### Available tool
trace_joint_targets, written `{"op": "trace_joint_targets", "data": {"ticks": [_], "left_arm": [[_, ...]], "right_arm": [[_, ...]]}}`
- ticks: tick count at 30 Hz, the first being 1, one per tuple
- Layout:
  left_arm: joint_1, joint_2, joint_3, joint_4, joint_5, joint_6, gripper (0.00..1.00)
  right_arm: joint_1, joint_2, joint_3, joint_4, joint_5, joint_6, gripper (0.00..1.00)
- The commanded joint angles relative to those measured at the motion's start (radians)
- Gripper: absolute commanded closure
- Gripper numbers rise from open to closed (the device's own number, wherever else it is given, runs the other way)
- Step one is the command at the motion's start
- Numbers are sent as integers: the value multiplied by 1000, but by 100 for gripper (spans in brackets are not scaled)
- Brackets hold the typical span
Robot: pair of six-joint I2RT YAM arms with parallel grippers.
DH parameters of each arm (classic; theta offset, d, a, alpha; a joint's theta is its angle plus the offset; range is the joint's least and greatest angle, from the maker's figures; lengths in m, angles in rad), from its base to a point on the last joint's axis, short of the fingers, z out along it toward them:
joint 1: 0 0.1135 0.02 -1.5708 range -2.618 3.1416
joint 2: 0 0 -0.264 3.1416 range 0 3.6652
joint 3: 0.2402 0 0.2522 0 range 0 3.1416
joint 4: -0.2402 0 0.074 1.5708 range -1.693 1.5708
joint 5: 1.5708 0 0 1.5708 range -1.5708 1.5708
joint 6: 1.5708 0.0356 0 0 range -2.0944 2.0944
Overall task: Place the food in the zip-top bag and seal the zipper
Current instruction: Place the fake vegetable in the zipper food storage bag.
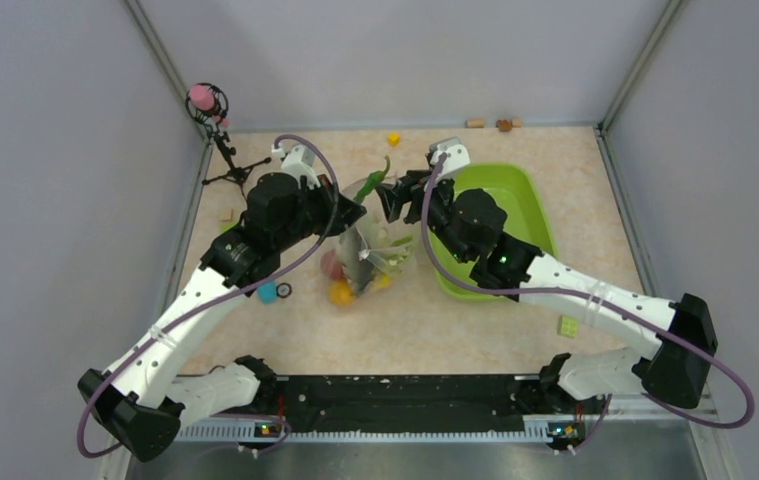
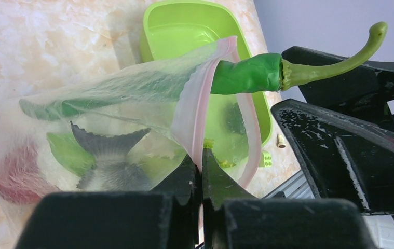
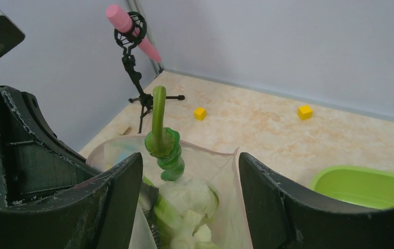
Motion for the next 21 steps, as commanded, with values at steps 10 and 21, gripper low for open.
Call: {"op": "trace_joint_targets", "data": {"ticks": [10, 21], "left_arm": [[4, -26, 1, 102, 6, 11, 100], [4, -4, 15, 111, 28, 16, 100]], "right_arm": [[-3, 90, 172, 13, 41, 16, 60], [-5, 93, 34, 125, -117, 53, 100]]}}
